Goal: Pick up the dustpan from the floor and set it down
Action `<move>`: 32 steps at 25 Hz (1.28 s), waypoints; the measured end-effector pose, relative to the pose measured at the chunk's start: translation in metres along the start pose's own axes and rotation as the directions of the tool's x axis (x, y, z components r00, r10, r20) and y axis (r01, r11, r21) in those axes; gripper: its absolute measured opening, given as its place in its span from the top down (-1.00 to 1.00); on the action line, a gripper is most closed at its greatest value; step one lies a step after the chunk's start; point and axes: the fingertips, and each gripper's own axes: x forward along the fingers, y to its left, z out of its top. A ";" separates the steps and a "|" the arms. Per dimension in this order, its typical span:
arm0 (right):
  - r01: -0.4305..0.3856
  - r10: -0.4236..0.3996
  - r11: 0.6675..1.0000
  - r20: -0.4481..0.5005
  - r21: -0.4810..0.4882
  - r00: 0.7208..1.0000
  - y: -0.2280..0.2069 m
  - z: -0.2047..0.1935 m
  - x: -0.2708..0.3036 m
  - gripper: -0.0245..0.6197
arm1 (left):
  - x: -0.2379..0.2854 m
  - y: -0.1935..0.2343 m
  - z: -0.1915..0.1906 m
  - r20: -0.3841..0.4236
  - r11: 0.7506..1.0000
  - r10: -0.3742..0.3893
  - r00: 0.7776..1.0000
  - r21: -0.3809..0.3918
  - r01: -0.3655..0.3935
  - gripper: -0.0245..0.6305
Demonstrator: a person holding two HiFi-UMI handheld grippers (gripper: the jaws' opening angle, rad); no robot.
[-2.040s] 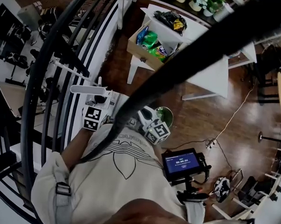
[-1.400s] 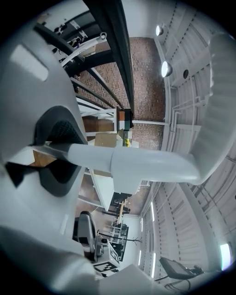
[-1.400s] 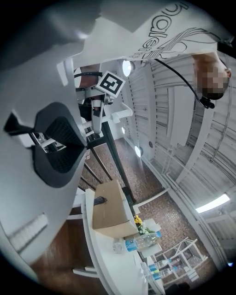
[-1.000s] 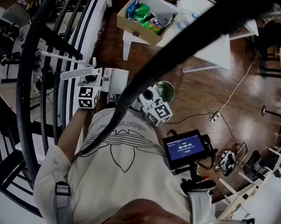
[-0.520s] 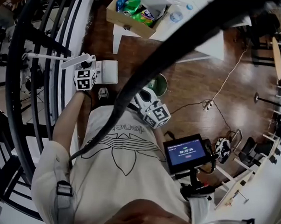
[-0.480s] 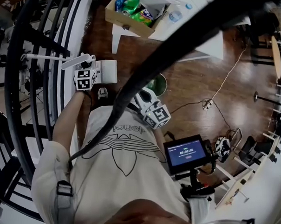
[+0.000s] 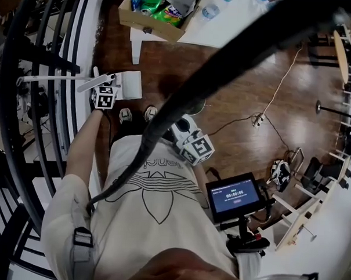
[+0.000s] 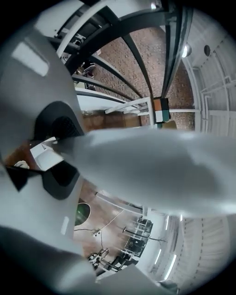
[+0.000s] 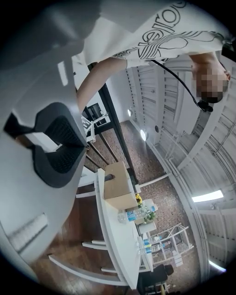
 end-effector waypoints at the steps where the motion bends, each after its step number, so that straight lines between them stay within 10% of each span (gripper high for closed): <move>1: -0.001 0.001 1.000 0.002 0.003 1.000 -0.001 -0.001 0.001 0.92 | 0.000 0.001 0.003 -0.005 1.000 0.003 1.000 0.006 -0.003 0.35; 7: -0.035 0.035 0.999 0.025 0.008 0.999 0.004 0.005 0.012 0.92 | -0.060 0.019 -0.004 0.010 0.968 0.251 0.968 -0.014 -0.251 0.16; 10: -0.061 0.061 0.998 0.059 -0.008 0.996 0.003 0.017 0.023 0.92 | -0.118 0.019 0.003 0.149 0.935 0.355 0.923 -0.045 -0.353 0.86; 16: -0.075 0.079 0.996 0.109 -0.042 0.991 -0.003 0.039 0.038 0.92 | -0.176 -0.045 0.038 0.253 0.999 0.033 0.967 0.007 -0.036 0.86; 20: -0.147 0.152 0.987 0.098 -0.057 0.983 0.010 0.041 0.053 0.92 | -0.187 -0.077 0.087 0.345 0.984 -0.147 0.927 -0.045 0.172 0.86; 23: -0.184 0.187 0.982 0.070 -0.044 0.980 0.012 0.040 0.054 0.92 | -0.189 -0.111 0.123 0.426 0.937 -0.292 0.856 -0.052 0.346 0.86; 29: -0.260 0.264 0.962 0.045 -0.081 0.963 0.032 0.038 0.062 0.92 | -0.194 -0.160 0.129 0.393 0.898 -0.435 0.810 0.123 0.423 0.86; 32: -0.265 0.270 0.959 0.048 -0.098 0.962 0.036 0.036 0.064 0.92 | -0.194 -0.157 0.126 0.379 0.906 -0.420 0.824 0.123 0.405 0.86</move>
